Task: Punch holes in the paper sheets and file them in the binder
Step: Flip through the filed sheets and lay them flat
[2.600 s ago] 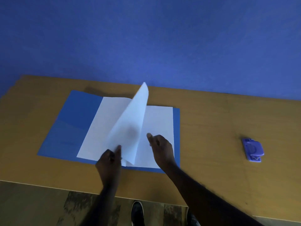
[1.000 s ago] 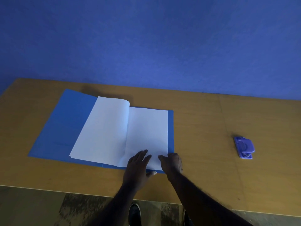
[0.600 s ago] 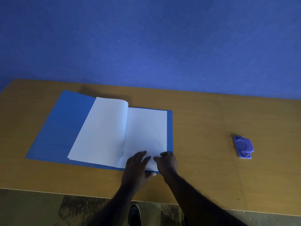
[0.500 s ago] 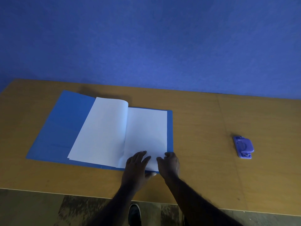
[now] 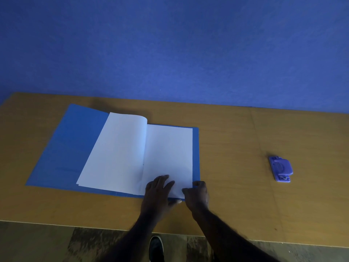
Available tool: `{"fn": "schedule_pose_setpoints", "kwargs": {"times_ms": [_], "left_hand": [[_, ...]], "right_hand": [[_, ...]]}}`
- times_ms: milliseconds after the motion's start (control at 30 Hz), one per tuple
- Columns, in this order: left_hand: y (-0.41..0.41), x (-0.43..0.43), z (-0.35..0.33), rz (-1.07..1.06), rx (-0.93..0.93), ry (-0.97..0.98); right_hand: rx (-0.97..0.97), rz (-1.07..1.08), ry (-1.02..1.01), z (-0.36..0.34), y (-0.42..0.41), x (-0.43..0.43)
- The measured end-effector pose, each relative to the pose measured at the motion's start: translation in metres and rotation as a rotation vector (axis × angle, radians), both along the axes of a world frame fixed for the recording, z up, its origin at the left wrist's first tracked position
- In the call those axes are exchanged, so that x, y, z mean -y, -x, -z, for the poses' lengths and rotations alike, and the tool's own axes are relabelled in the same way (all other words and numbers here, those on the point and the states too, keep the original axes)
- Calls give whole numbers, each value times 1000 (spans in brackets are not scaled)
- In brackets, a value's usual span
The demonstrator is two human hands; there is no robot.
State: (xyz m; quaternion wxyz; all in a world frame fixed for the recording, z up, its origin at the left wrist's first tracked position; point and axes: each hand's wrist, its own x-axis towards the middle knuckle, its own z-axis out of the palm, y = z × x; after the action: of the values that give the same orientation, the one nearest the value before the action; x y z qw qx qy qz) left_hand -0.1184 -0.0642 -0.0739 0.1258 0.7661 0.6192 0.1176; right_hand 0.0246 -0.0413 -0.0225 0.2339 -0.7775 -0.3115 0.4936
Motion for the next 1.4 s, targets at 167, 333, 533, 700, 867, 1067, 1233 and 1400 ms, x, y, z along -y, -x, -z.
{"fn": "schedule_pose_setpoints", "kwargs": {"times_ms": [167,333,533,700,867,1067,1233,1400], "left_hand": [[-2,-2,-1,-20,-20,-11],[-4,-5,-3,-29,-6,-41],[-1,-5,1,19,0,-84],[2,-8,2,107,46,-166],[1,-4,-8,183,103,-218],[-4,-5,-10,80,203,-164],[-4,-7,-13,-27,266,-91],[-3,-11,-21,-268,469,73]], "right_hand": [[69,23,-38,-1,-3,5],[126,-20,-75,-7,2,16],[16,66,-34,-9,1,7],[-12,-8,-61,-1,-2,3],[-46,-20,-48,2,-12,0],[-94,-5,14,4,-17,-4],[-159,25,67,-3,-19,-10],[-271,143,88,-3,-23,-12]]}}
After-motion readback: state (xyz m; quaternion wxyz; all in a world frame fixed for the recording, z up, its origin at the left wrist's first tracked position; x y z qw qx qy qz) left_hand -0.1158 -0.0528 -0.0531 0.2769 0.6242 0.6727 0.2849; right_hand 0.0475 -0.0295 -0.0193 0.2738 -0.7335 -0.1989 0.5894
